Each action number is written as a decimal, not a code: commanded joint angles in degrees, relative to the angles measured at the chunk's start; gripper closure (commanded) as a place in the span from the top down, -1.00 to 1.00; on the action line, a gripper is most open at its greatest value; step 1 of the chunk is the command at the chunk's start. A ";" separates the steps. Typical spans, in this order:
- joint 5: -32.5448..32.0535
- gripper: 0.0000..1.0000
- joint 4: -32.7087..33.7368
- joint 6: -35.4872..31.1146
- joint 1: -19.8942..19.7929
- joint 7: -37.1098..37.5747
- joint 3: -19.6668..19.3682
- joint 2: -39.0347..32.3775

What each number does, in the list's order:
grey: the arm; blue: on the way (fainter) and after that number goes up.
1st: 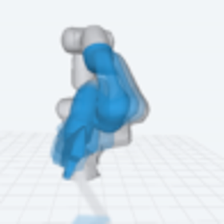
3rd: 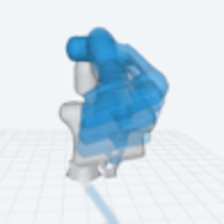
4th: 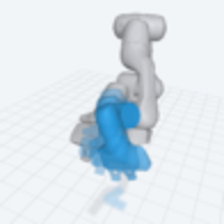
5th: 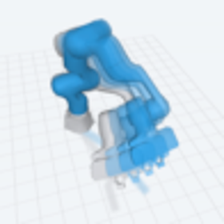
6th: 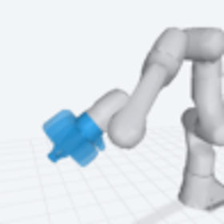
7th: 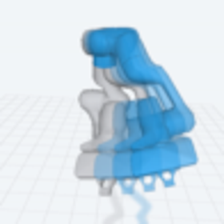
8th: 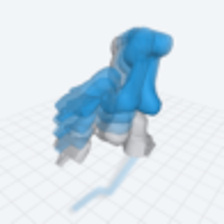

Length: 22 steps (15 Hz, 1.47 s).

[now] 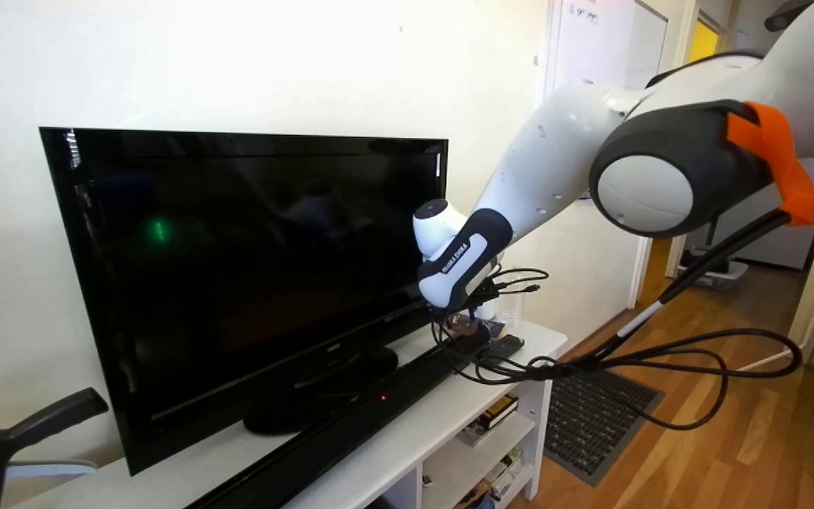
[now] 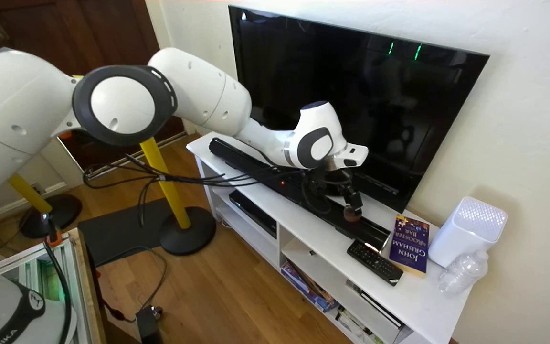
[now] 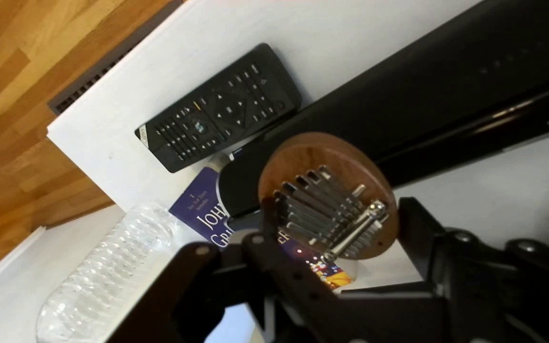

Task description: Move the brown object forward

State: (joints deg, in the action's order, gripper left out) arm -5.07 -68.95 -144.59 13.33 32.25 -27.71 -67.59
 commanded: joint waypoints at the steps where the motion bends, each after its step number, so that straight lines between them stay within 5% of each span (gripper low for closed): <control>1: -3.13 -0.21 -13.22 -3.73 2.75 3.63 0.14 7.65; 7: -3.89 -0.21 -28.13 -11.05 4.82 5.24 -0.09 14.41; 10: -3.67 -0.21 -31.55 -18.82 2.82 0.11 2.36 14.76; 14: -2.02 -0.21 -29.14 -22.80 -4.01 -14.49 10.91 12.78; 20: -2.28 -0.21 -22.33 -16.98 -16.34 -36.15 26.03 10.17; 21: -2.45 -0.21 -20.89 -14.63 -17.71 -39.53 27.78 9.64; 22: -1.53 -0.21 -24.79 -17.96 -14.32 -34.16 23.91 11.31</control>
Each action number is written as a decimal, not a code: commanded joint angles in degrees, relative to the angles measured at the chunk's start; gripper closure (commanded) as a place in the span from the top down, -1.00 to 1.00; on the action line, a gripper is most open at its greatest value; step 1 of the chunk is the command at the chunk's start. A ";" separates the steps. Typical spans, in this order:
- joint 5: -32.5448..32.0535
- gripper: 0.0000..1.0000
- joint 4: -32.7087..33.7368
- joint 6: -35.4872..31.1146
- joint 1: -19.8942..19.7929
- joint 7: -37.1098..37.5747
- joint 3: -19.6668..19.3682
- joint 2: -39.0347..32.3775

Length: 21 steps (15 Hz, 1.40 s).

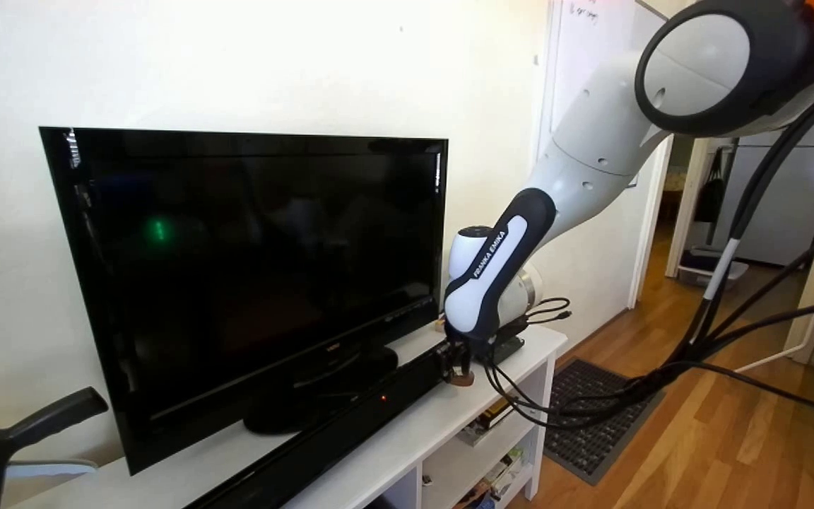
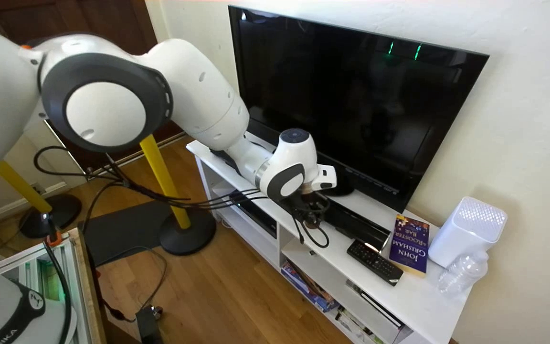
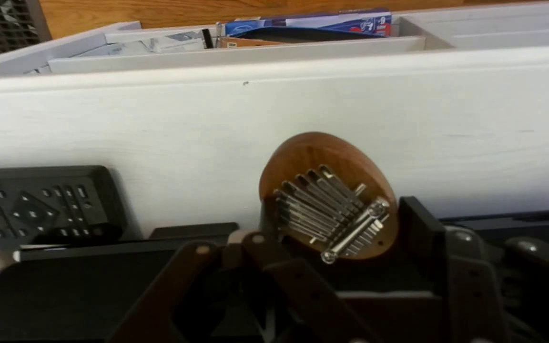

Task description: Move the brown object forward

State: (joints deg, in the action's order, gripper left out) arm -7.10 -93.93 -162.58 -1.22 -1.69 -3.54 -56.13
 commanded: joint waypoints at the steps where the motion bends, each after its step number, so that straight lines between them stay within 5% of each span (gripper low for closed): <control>1: 0.61 0.29 0.76 0.61 -0.58 -1.25 0.56 -0.31; 4: 0.54 0.29 0.65 0.60 -0.36 -1.07 0.12 -0.34; 5: 0.54 -0.21 0.65 0.60 -0.29 -1.04 0.12 -0.35; 21: -2.07 -0.21 6.06 -3.62 -0.69 -7.72 -1.07 -7.21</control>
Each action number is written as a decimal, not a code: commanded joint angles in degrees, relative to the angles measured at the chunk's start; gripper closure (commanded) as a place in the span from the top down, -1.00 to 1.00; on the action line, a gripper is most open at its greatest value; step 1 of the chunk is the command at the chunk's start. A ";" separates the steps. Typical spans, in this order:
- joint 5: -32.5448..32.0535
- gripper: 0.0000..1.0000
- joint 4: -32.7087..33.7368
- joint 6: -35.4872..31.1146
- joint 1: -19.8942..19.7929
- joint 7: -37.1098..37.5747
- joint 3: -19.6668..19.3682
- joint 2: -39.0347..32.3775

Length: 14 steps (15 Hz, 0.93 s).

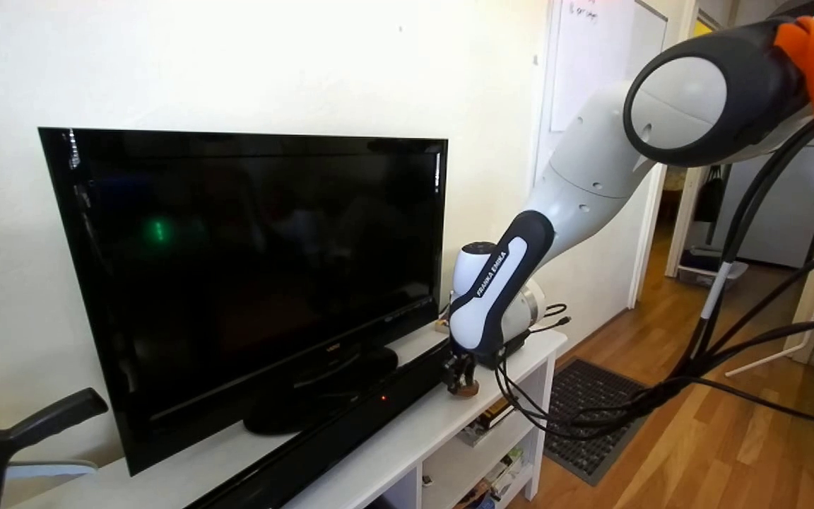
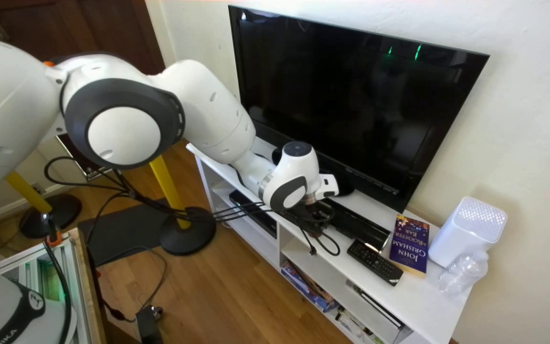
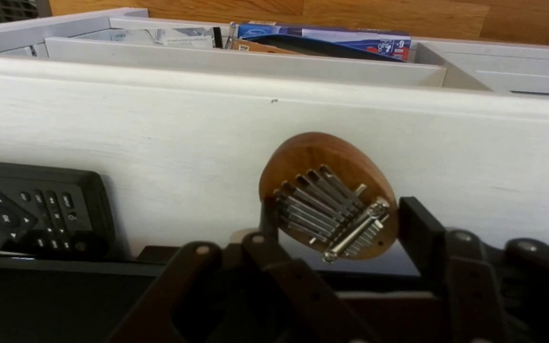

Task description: Move the brown object forward

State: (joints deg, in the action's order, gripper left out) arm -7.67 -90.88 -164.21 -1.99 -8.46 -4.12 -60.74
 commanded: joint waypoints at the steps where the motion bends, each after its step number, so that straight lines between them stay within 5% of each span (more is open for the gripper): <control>1: -1.76 -0.21 3.46 -2.03 -0.04 -1.35 -0.49 -2.98; 7: -2.17 -0.21 5.44 -2.90 -0.67 -3.21 0.17 -4.61; 9: -2.08 0.82 5.74 -2.48 -0.89 -3.61 0.43 -4.76; 14: -1.94 1.00 6.39 -2.26 -0.77 -3.44 0.29 -4.99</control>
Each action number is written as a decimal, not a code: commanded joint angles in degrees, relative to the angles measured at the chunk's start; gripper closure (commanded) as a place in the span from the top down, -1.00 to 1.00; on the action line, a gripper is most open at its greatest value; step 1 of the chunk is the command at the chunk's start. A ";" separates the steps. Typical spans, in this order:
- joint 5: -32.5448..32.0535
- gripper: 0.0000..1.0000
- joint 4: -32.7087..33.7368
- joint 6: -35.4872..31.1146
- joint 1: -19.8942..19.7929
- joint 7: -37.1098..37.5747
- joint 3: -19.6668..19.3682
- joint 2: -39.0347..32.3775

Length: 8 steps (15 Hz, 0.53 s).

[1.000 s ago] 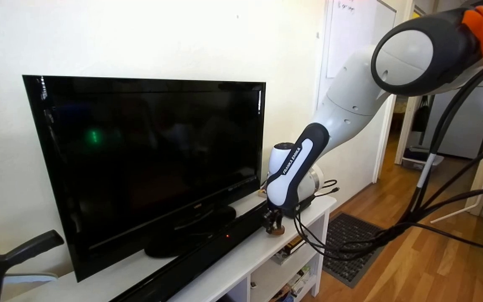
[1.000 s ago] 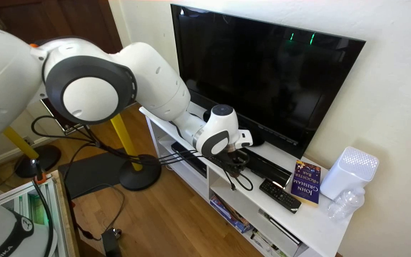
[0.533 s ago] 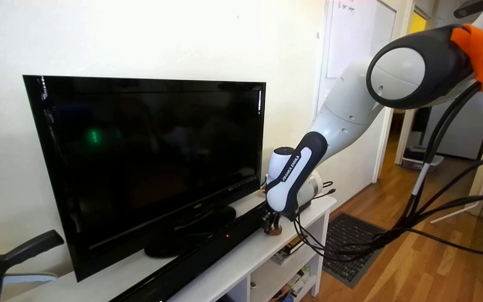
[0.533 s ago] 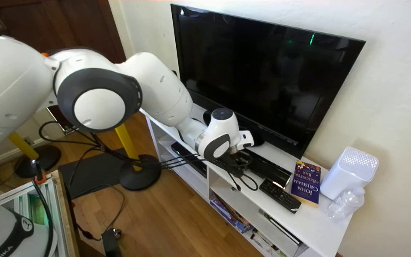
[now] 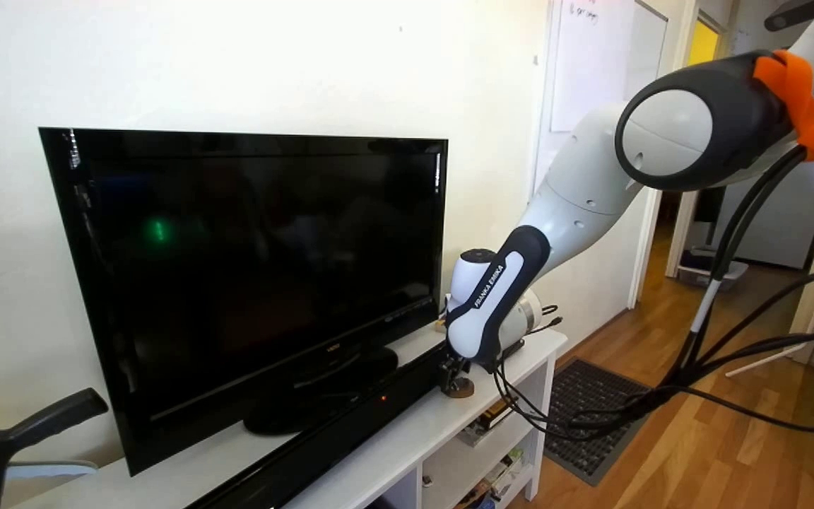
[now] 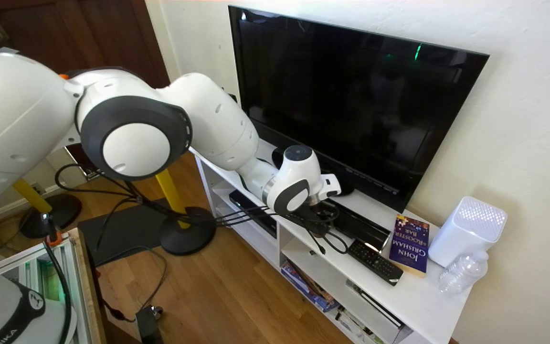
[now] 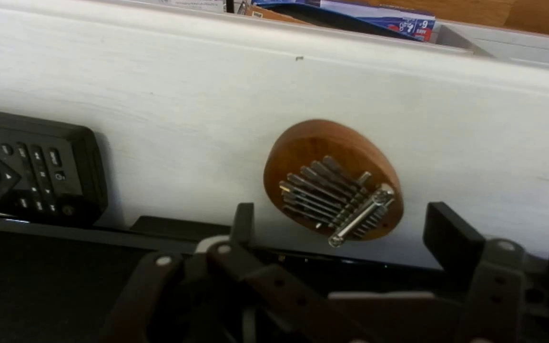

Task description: Move the brown object forward

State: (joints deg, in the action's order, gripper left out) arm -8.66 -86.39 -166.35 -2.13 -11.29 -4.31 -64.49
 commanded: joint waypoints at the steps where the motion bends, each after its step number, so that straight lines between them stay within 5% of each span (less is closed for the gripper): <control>1: -0.84 1.00 1.65 0.47 -0.19 0.04 -0.05 -0.81; 6: 0.78 1.00 -0.40 6.39 2.38 6.82 -3.70 4.98; 8: 1.83 1.00 -4.51 7.44 0.95 7.58 -1.72 9.80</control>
State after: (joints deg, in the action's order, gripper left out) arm -8.37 -85.16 -161.66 -0.95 -5.92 -6.99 -61.63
